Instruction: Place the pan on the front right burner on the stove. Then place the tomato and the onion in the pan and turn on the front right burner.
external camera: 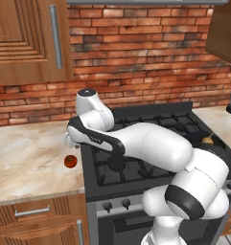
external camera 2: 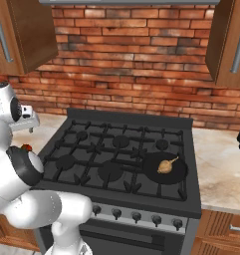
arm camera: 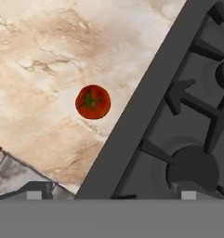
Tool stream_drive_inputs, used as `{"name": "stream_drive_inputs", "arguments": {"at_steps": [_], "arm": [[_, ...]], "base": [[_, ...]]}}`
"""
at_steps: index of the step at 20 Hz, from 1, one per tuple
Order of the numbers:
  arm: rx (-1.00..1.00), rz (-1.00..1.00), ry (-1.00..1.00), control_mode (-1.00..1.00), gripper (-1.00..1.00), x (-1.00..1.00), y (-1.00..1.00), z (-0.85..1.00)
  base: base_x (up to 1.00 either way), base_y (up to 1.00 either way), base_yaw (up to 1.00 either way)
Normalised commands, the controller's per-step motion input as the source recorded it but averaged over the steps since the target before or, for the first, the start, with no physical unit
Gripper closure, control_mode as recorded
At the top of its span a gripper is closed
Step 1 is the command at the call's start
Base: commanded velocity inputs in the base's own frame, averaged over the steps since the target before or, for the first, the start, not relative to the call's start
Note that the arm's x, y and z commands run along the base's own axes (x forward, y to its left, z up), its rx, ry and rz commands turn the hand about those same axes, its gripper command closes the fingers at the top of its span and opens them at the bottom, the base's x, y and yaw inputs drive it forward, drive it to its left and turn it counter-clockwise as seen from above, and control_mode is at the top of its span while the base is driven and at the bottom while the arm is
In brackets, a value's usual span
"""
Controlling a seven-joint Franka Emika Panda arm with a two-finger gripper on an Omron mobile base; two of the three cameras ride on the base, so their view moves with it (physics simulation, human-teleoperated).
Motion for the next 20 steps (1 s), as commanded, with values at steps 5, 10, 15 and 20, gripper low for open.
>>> {"name": "stream_drive_inputs", "arguments": {"at_steps": [5, 10, 15, 20], "arm": [[0.02, 0.07, 0.00, -1.00, -1.00, 0.00, 0.31, -0.24], [0.03, 0.07, 0.00, -1.00, -1.00, 0.01, 0.19, -0.25], [0.02, 0.05, 0.00, -1.00, -1.00, 0.13, 0.08, -0.28], [0.00, 0.03, 0.00, -1.00, -1.00, 0.10, 0.02, -0.26]], "base": [[0.00, 0.00, 0.00], [0.00, 0.00, 0.00], [0.00, 0.00, 0.00], [0.00, 0.00, 0.00]]}}
